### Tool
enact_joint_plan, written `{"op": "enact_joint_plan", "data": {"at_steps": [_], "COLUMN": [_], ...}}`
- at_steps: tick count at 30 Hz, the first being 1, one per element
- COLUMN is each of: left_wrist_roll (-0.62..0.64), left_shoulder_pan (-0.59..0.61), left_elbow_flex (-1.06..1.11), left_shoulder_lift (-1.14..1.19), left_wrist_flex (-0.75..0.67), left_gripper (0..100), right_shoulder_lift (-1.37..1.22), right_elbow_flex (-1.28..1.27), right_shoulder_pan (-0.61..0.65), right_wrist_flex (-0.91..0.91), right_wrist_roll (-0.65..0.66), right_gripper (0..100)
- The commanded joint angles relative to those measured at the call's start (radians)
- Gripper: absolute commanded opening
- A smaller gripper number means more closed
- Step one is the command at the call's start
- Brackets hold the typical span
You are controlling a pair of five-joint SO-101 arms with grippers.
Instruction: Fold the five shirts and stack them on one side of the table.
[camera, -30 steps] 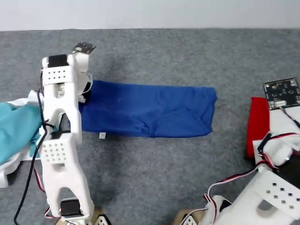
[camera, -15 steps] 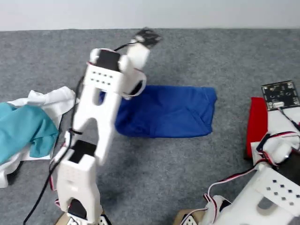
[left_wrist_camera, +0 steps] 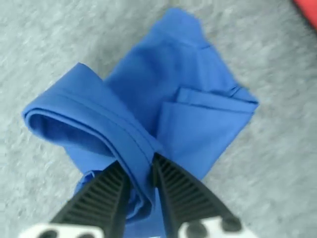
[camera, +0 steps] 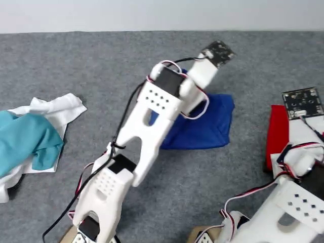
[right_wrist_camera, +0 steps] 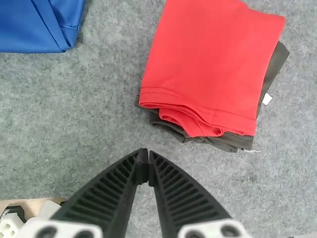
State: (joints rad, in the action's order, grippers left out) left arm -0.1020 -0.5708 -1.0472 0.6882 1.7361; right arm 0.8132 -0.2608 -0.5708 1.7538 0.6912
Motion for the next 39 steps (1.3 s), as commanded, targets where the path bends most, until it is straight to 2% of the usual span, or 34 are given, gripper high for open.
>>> {"op": "enact_joint_plan", "data": {"at_steps": [1,16,22,26,31,39], "left_wrist_roll": [0.017,0.037,0.034,0.031,0.011,0.011], "left_shoulder_pan": [-0.038,-0.072,0.029,0.049,-0.002,0.017], "left_elbow_flex": [-0.062,-0.142,-0.142,-0.073,0.061,0.05], "left_shoulder_lift": [-0.012,-0.02,-0.025,-0.101,-0.244,-0.284], "left_wrist_flex": [0.015,0.002,0.021,0.023,0.021,0.02], "left_gripper": [1,1,1,1,1,1], "right_shoulder_lift": [0.016,0.016,0.016,0.016,0.016,0.016], "right_elbow_flex": [0.008,0.008,0.008,0.008,0.008,0.008], "right_shoulder_pan": [-0.012,-0.013,-0.013,-0.013,-0.013,-0.013], "right_wrist_flex": [0.001,0.008,0.008,0.008,0.008,0.007], "right_wrist_roll": [0.006,0.006,0.006,0.006,0.005,0.005], "right_gripper": [1.0,1.0,1.0,1.0,1.0,1.0]}}
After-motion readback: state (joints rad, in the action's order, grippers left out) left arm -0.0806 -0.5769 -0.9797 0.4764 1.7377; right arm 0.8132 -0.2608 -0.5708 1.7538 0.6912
